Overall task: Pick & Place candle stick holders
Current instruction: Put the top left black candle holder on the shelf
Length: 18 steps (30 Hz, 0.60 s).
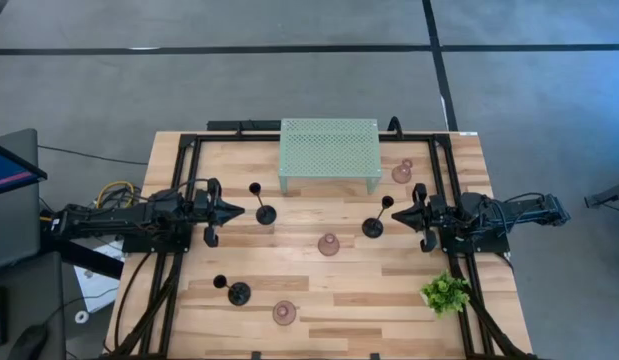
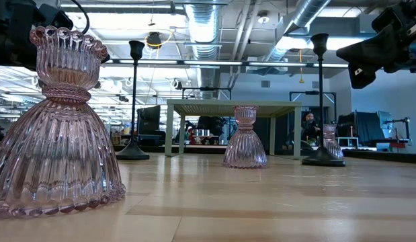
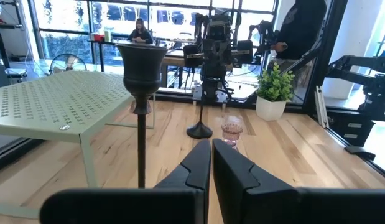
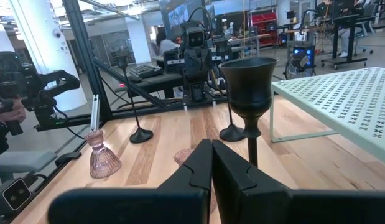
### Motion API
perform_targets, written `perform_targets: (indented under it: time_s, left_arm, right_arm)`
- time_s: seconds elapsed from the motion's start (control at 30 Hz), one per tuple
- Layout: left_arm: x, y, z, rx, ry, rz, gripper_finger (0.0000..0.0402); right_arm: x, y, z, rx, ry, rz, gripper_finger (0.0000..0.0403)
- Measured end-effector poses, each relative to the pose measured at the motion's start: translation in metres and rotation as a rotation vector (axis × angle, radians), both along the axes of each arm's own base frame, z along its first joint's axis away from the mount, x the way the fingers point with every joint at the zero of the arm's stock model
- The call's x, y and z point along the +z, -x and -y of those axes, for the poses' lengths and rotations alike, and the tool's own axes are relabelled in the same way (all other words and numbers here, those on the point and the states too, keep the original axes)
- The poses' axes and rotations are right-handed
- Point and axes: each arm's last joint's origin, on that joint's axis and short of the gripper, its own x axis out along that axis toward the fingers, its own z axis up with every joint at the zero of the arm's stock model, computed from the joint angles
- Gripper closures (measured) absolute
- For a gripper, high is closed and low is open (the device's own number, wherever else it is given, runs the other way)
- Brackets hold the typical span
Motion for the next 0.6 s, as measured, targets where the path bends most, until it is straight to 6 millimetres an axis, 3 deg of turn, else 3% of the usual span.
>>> perform_targets:
  time_s: [0.23, 0.6]
  left_arm:
    - [-0.001, -0.001, -0.002, 0.053, 0.003, -0.015, 0.0385]
    - [-0.017, -0.016, -0.006, 0.178, 0.022, -0.202, 0.0376]
  right_arm:
    - [0.0, 0.0, 0.0, 0.0, 0.0, 0.0, 0.0403]
    - [0.0, 0.0, 0.0, 0.0, 0.0, 0.0, 0.0403]
